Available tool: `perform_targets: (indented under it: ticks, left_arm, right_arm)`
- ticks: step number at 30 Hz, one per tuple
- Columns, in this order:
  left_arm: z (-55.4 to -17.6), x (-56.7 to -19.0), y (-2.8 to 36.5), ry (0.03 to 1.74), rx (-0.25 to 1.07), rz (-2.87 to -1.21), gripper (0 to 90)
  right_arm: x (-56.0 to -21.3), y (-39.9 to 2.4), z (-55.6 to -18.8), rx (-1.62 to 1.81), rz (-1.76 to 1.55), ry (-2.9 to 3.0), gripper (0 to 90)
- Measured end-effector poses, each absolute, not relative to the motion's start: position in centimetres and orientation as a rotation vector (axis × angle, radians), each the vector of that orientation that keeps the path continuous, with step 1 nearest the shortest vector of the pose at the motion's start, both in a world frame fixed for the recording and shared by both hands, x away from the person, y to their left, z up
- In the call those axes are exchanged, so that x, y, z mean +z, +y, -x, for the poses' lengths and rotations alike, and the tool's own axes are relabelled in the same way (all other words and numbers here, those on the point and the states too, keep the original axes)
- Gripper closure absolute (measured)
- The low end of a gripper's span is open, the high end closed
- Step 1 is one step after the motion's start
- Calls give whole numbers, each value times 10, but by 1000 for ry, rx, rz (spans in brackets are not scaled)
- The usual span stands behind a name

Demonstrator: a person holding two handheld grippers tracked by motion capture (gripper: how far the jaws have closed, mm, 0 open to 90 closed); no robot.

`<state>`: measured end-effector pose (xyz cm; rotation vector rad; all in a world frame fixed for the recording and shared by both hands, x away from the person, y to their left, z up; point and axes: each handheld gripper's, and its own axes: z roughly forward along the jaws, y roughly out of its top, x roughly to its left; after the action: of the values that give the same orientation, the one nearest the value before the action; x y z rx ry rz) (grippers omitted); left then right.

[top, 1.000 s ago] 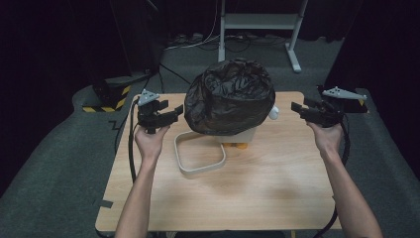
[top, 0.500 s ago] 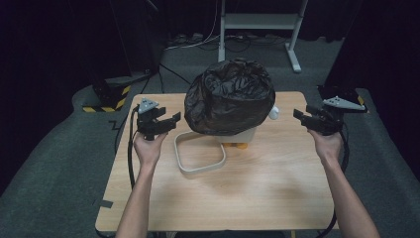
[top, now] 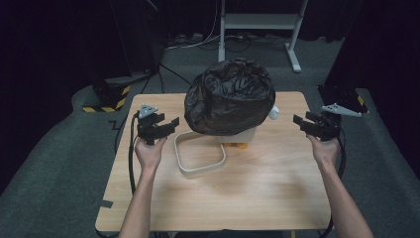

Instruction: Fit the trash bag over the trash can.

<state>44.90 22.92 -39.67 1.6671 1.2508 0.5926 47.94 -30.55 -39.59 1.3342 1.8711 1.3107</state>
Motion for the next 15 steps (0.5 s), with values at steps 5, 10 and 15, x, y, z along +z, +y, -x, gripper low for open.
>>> perform_targets:
  ticks: [5, 10, 15]
  left_arm:
    - [-451, -410, 235, 1272, 555, -1648, 350]
    - [-455, -424, 236, 1290, 539, -1672, 349]
    - [-459, -436, 234, 1316, 520, -1702, 347]
  right_arm:
    - [-404, -305, -483, 1315, -1341, 1889, 386]
    - [-415, -304, -487, 1325, -1359, 1896, 366]
    - [-423, -303, -490, 1302, -1382, 1913, 347]
